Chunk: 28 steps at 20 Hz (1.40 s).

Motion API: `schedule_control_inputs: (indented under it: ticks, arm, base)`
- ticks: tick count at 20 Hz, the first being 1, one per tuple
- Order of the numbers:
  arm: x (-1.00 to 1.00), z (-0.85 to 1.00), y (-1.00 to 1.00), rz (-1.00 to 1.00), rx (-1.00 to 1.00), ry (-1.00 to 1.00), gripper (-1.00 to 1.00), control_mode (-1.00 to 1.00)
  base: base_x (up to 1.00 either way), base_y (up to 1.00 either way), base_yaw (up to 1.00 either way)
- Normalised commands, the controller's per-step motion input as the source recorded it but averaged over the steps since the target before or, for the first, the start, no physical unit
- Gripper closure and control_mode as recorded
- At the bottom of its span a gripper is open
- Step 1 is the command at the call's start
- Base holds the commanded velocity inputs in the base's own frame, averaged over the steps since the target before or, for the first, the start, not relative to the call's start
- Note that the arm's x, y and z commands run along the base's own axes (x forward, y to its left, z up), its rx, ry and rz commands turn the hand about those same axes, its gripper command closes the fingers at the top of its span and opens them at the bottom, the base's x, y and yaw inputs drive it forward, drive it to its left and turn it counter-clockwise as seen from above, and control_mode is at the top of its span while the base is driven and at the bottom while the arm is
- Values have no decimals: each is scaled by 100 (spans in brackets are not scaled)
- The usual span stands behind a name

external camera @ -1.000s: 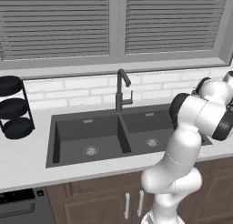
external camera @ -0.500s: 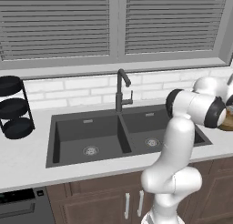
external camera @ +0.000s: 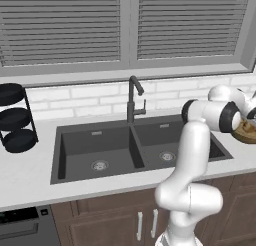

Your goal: Pick the onion from the sink and place it in the bowl. Then pick the bowl and place it in the microwave. Then close the microwave door and press the start button.

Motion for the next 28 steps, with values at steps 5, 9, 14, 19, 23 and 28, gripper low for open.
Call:
schedule_control_inputs:
  ticks: [5,9,14,19,23,28]
  arm:
    - [18,-38,-2,0,0,0,-100,-100]
    - [5,-31,-2,0,0,0,-100,-100]
    - [-1,-3,0,0,1,0,-100,-100]
    - [-15,26,5,0,0,-1,-100,-100]
    - [-52,65,0,-1,0,-5,-100,-100]
    - [-56,12,-13,-4,3,-1,-100,-100]
  base:
    - [0,0,0]
    - [0,0,0]
    - [0,0,0]
    - [0,0,0]
    - [0,0,0]
    - [0,0,0]
